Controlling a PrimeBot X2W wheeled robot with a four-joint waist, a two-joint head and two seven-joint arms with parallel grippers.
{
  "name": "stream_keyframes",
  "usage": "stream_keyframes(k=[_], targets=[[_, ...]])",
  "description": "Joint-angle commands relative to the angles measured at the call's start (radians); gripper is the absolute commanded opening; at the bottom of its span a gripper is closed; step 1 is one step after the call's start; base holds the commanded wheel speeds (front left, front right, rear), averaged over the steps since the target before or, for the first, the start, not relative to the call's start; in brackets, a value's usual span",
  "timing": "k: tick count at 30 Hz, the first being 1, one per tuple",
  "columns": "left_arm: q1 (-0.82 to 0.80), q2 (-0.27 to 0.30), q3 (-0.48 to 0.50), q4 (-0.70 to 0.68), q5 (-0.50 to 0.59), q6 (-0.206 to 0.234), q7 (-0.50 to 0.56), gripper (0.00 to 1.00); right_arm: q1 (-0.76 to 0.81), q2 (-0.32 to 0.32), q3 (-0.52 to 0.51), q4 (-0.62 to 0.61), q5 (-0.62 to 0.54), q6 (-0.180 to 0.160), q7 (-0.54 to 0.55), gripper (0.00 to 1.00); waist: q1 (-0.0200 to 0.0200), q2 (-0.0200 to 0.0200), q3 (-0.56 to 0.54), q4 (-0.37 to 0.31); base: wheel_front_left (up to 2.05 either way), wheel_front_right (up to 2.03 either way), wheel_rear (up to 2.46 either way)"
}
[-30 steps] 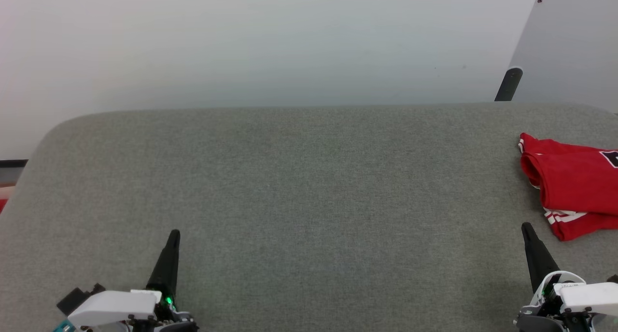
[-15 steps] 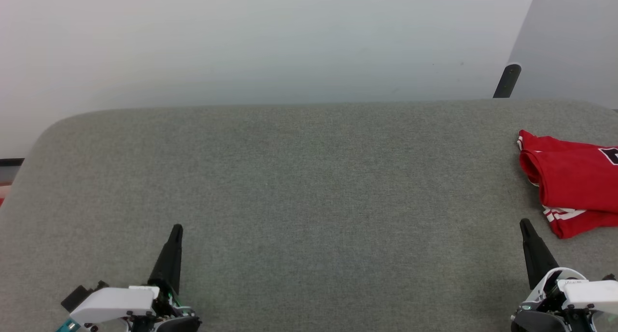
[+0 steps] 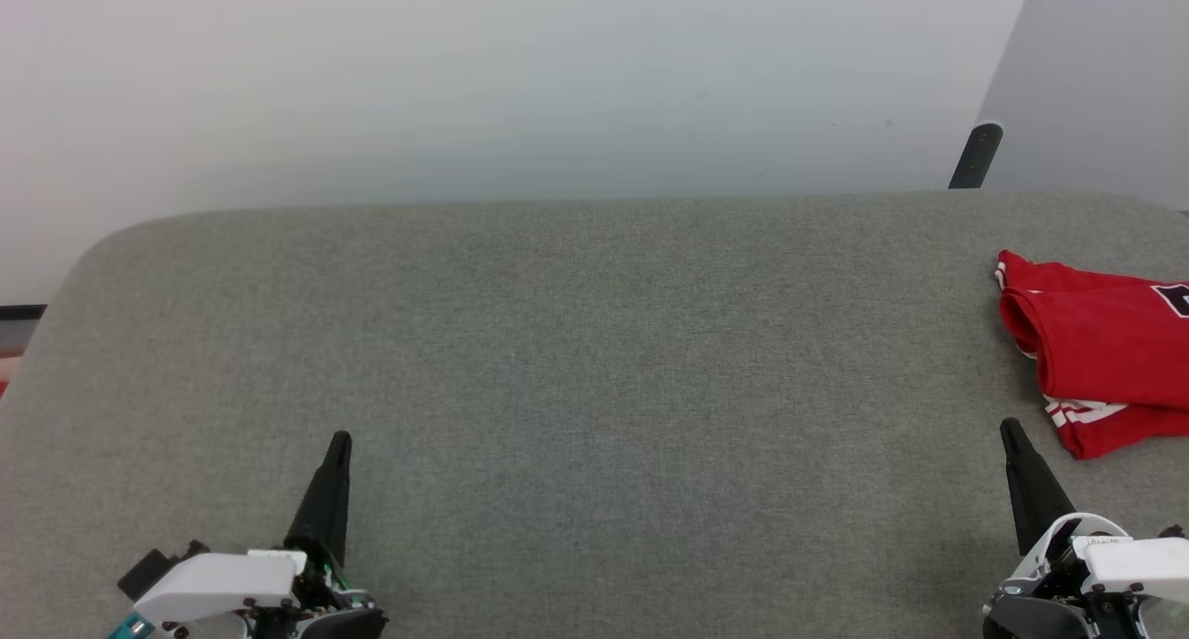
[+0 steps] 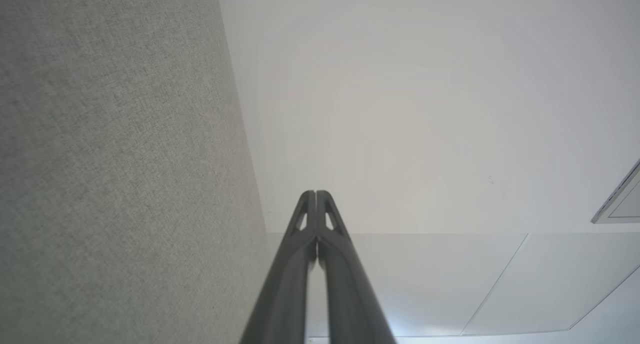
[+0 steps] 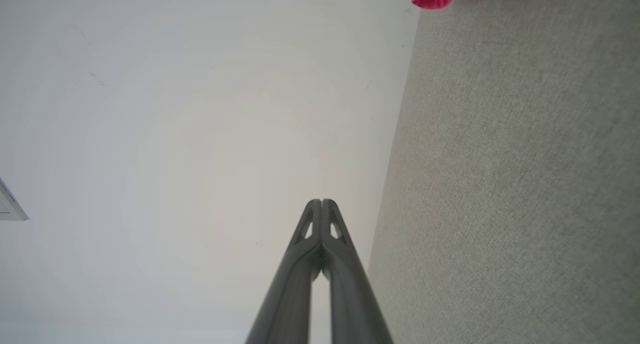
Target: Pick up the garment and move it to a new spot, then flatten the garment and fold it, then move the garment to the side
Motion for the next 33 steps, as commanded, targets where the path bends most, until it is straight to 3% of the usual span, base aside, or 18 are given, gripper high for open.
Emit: stream_keyframes(k=[1,33], targets=[[-0.01,0.0,0.002,-0.002,-0.003,-0.003,0.002,0.0,-0.003,0.003,0.0,0.0,0.004,0.0,0.001,0.0,0.0,-0.0001,0.0,0.0,0.0,0.0,0.0],[-0.01,0.0,0.002,-0.002,-0.003,-0.003,0.001,0.0,-0.003,0.003,0.0,0.0,0.004,0.0,0.0,0.0,0.0,-0.0001,0.0,0.0,0.0,0.0,0.0]])
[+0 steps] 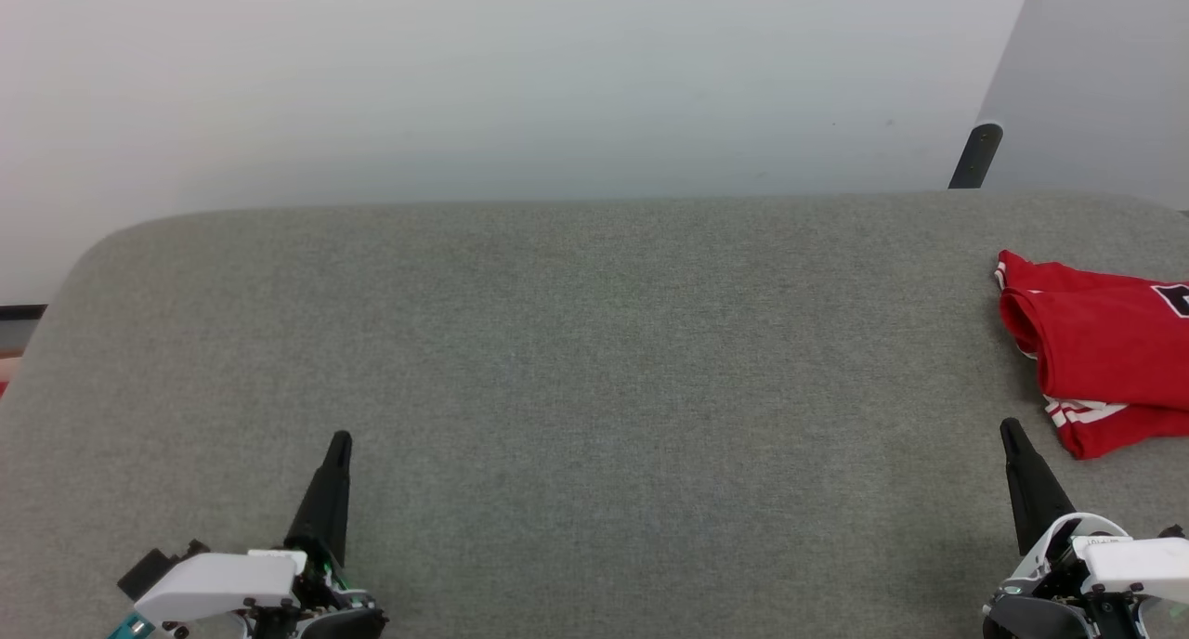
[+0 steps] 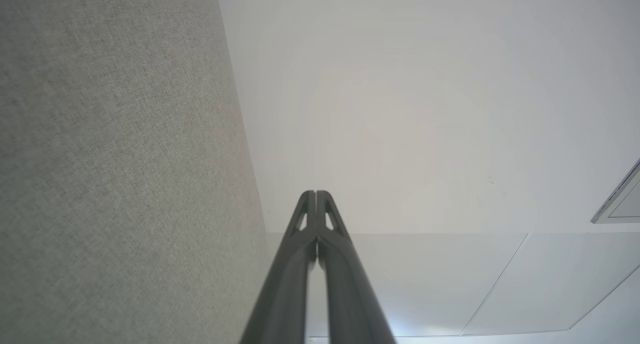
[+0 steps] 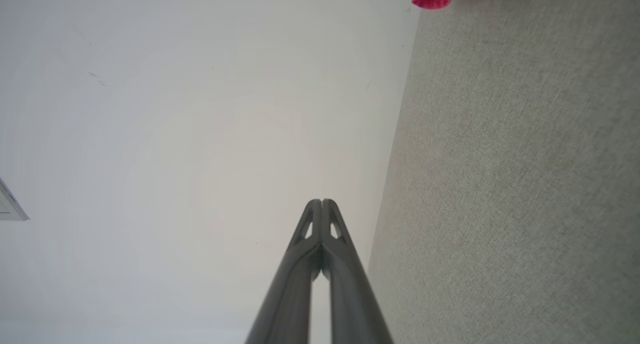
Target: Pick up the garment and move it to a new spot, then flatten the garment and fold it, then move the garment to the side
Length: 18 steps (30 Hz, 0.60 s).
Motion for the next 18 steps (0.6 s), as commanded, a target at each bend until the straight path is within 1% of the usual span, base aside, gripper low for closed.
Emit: stream_keyframes(k=[1,18], targets=[[-0.009,0.0,0.002,-0.002,-0.003,-0.003,0.001,0.0,-0.003,0.003,0.0,0.0,0.004,0.0,0.0,0.0,0.0,-0.0001,0.0,0.0,0.0,0.0,0.0],[-0.009,0.0,0.002,-0.002,-0.003,-0.003,0.001,0.0,-0.003,0.003,0.0,0.0,0.004,0.0,0.0,0.0,0.0,-0.0001,0.0,0.0,0.0,0.0,0.0]])
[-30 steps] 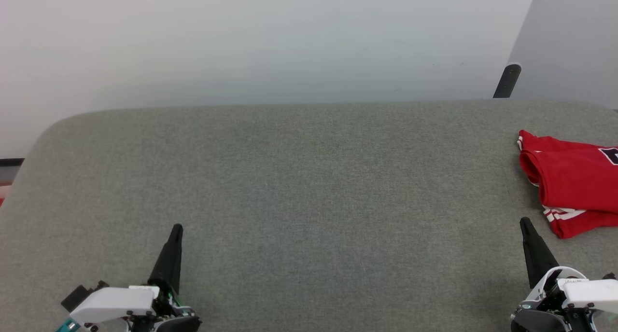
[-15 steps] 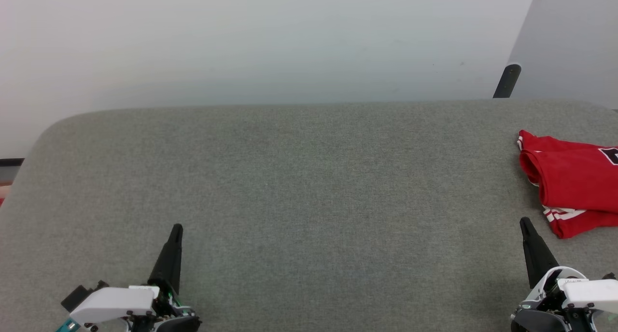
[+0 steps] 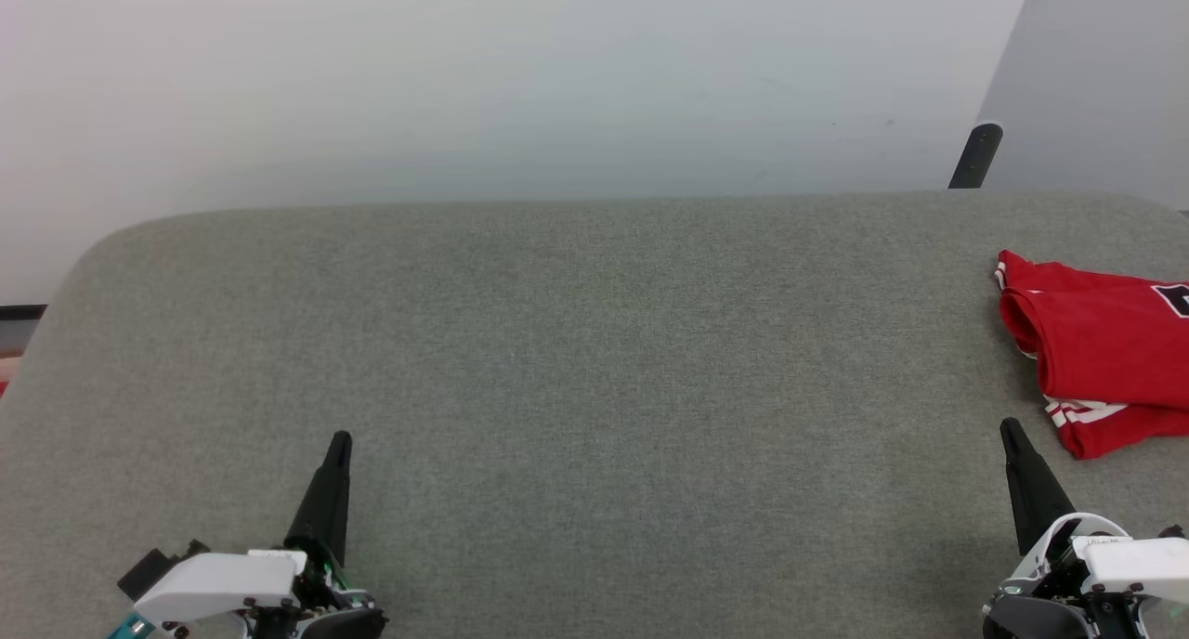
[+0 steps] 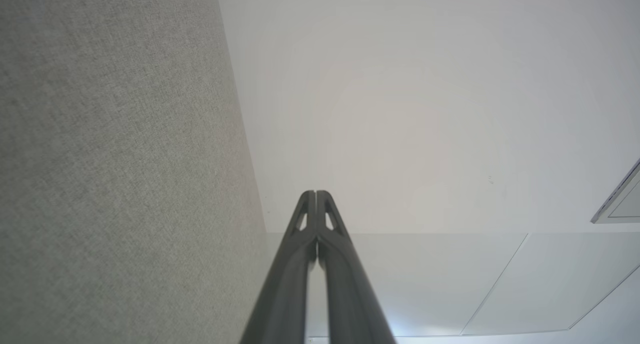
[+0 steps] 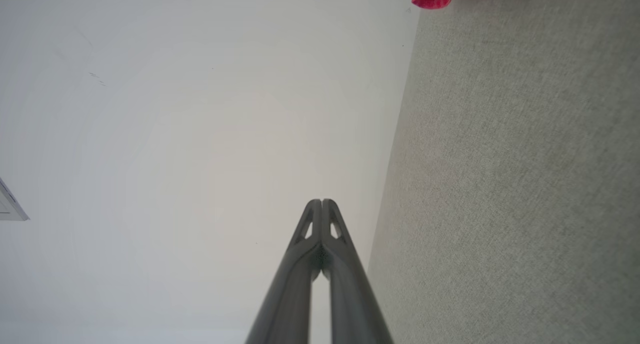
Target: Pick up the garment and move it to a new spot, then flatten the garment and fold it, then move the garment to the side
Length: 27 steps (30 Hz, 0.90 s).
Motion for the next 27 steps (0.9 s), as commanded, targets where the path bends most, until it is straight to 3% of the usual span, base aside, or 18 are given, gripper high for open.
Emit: stream_keyframes(k=[1,27], targets=[[-0.009,0.0,0.002,-0.002,-0.003,-0.003,0.001,0.0,-0.003,0.003,0.0,0.0,0.004,0.0,0.0,0.0,0.0,0.0,0.0,0.0,0.0,0.0,0.0],[-0.009,0.0,0.002,-0.002,-0.004,-0.003,0.001,0.0,-0.003,0.003,0.0,0.0,0.004,0.0,0.0,0.0,0.0,0.0,0.0,0.0,0.0,0.0,0.0]])
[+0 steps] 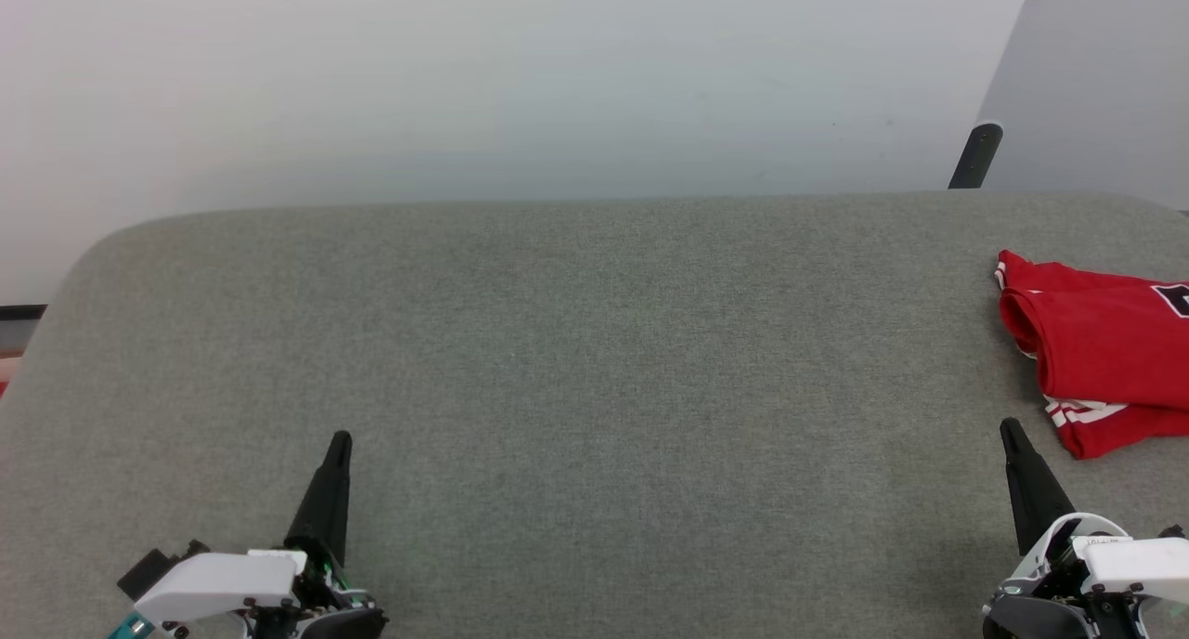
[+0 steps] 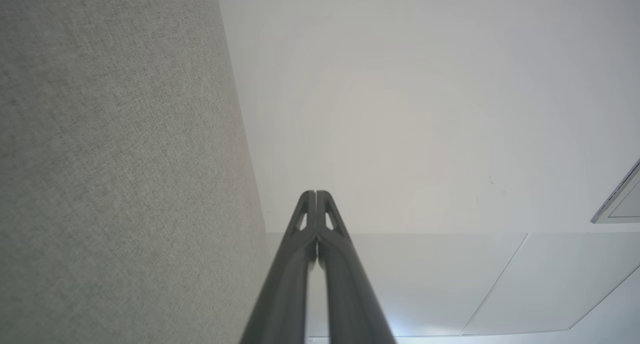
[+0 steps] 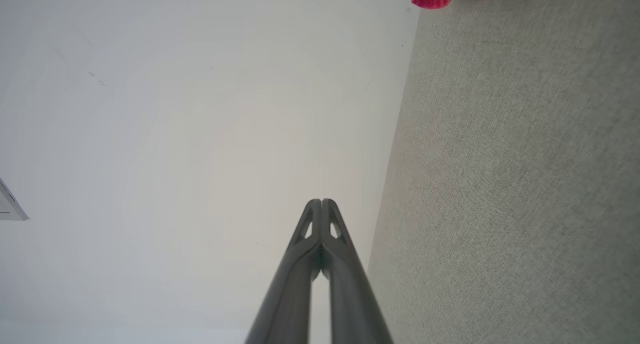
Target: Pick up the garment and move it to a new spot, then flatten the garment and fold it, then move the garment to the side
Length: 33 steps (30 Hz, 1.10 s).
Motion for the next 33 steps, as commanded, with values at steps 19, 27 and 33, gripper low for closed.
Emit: stream_keyframes(k=[19,27,33], targets=[[-0.009,0.0,0.002,-0.002,-0.004,-0.003,0.001,0.0,-0.003,0.003,0.0,0.0,0.005,0.0,0.0,0.0,0.0,-0.0001,0.0,0.0,0.0,0.0,0.0],[-0.009,0.0,0.002,-0.002,-0.004,-0.003,0.001,0.0,-0.003,0.003,0.0,0.0,0.005,0.0,0.0,0.0,0.0,-0.0001,0.0,0.0,0.0,0.0,0.0],[-0.009,0.0,0.002,-0.002,-0.004,-0.003,0.001,0.0,-0.003,0.003,0.0,0.0,0.005,0.0,0.0,0.0,0.0,-0.0001,0.0,0.0,0.0,0.0,0.0]])
